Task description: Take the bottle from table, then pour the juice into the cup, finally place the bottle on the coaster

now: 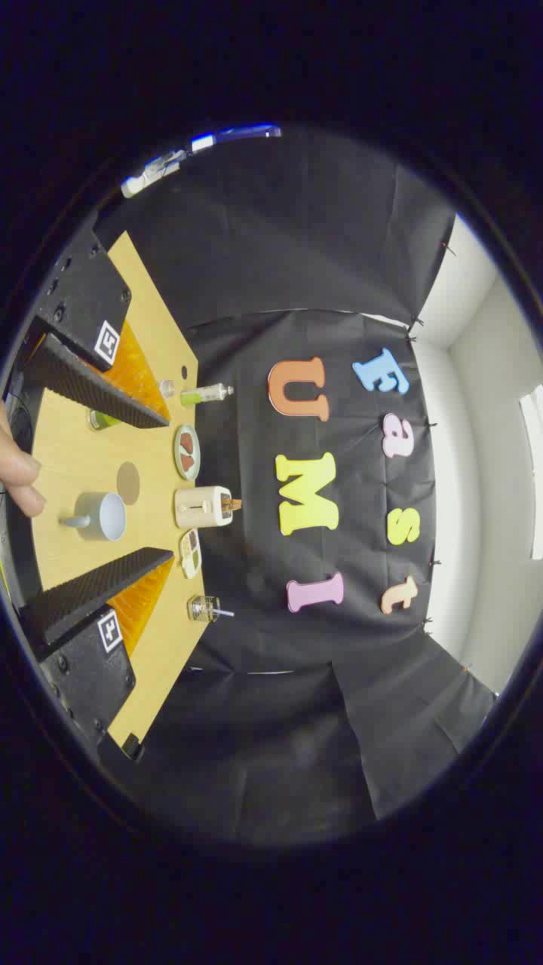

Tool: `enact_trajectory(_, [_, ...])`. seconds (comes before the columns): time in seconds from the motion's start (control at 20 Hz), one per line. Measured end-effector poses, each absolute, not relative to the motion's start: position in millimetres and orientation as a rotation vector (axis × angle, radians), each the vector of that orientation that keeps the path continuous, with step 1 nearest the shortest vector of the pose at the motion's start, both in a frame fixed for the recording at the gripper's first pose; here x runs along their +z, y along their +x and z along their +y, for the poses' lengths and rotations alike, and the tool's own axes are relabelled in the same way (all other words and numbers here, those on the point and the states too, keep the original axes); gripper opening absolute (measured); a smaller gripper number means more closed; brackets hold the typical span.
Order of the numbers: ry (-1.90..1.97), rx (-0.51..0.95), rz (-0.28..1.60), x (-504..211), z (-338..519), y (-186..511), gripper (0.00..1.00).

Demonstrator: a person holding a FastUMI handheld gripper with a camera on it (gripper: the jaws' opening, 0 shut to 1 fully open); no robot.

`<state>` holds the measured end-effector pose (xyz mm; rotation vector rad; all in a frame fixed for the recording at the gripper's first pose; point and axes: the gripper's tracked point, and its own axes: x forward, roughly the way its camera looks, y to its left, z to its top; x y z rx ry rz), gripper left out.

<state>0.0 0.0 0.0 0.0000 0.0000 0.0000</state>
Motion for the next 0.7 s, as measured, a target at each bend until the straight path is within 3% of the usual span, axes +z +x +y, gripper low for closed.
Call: enact_trajectory(0.7, [-0.041, -0.03, -0.07, 17, 7, -21, 1.0])
